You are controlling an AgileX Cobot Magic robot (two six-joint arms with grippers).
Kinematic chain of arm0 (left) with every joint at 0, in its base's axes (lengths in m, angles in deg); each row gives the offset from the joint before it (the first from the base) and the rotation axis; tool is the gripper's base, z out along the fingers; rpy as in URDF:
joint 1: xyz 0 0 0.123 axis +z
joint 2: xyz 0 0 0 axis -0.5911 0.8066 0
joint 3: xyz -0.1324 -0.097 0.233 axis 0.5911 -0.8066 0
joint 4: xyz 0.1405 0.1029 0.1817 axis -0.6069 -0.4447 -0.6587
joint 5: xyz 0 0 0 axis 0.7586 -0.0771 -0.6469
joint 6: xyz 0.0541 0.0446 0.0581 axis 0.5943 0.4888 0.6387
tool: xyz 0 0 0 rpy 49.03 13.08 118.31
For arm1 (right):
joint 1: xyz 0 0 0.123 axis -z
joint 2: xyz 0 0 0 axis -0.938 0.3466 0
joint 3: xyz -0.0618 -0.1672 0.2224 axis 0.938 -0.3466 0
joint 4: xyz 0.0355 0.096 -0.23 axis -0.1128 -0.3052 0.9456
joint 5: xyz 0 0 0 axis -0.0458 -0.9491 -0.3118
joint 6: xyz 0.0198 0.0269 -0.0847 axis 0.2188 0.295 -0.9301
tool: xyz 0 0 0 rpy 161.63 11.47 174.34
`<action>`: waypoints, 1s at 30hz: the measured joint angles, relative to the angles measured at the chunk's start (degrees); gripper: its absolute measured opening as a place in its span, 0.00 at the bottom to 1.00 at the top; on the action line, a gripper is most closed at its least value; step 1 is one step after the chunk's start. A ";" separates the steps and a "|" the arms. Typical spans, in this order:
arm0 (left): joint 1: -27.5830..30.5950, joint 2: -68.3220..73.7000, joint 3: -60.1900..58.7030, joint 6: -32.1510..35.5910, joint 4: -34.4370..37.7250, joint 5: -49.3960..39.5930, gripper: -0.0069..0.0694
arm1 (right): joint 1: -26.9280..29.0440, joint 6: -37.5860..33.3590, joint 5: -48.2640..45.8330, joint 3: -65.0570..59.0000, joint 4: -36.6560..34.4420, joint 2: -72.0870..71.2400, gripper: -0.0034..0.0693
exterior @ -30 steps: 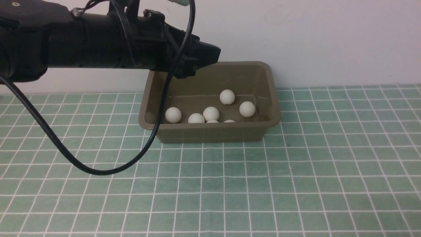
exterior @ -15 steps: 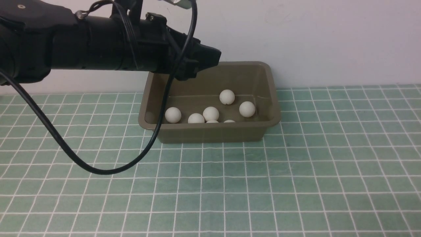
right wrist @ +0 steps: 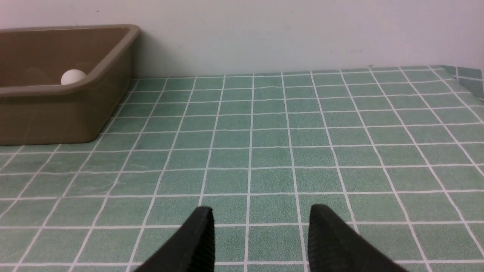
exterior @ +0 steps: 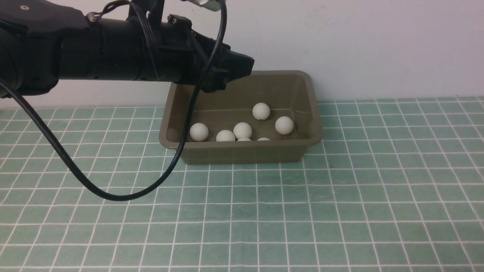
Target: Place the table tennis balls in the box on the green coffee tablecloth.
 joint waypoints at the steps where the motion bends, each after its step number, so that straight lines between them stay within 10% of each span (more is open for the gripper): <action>1: 0.00 0.00 0.00 0.00 0.00 0.00 0.61 | 0.00 0.00 0.00 0.00 0.00 0.00 0.48; 30: 0.00 0.00 0.00 3.08 20.65 0.26 0.61 | 0.04 0.00 0.00 0.00 0.00 0.00 0.48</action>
